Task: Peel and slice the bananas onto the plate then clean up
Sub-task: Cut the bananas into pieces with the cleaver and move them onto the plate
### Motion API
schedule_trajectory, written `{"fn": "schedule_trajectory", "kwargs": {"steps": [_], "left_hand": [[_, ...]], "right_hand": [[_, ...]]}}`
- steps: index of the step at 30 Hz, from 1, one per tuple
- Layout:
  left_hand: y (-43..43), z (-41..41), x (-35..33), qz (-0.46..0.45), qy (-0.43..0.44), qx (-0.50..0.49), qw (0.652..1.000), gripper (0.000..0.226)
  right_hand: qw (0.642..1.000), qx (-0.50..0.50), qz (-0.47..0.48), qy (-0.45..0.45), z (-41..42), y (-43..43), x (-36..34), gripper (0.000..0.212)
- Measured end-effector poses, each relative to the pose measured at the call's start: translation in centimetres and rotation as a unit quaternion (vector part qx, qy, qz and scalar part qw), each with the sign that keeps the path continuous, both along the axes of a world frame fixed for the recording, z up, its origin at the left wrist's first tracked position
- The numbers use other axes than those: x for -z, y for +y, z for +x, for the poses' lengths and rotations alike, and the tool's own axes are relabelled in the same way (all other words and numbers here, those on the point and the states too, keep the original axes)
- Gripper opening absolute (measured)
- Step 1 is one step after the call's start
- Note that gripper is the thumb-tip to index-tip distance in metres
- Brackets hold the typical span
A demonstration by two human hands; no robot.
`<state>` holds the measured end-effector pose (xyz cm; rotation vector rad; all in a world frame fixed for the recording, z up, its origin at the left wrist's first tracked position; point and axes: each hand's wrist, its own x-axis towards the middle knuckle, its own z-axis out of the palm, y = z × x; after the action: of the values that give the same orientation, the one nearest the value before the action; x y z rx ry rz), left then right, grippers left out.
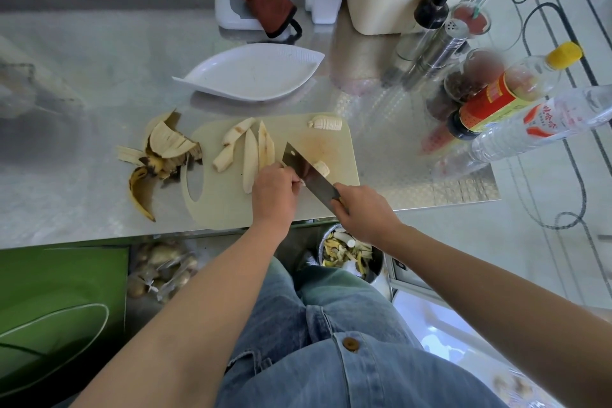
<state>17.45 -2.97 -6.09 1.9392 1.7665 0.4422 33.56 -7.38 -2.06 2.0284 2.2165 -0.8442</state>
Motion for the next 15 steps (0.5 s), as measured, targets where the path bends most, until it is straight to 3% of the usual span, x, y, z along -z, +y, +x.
{"fn": "schedule_trajectory", "kwargs": {"steps": [15], "left_hand": [[-0.02,-0.06,0.05,0.005,0.015,0.009,1.0,0.008]], "right_hand": [[1.0,-0.003,0.008,0.02,0.62,-0.09,-0.17,0.013]]}}
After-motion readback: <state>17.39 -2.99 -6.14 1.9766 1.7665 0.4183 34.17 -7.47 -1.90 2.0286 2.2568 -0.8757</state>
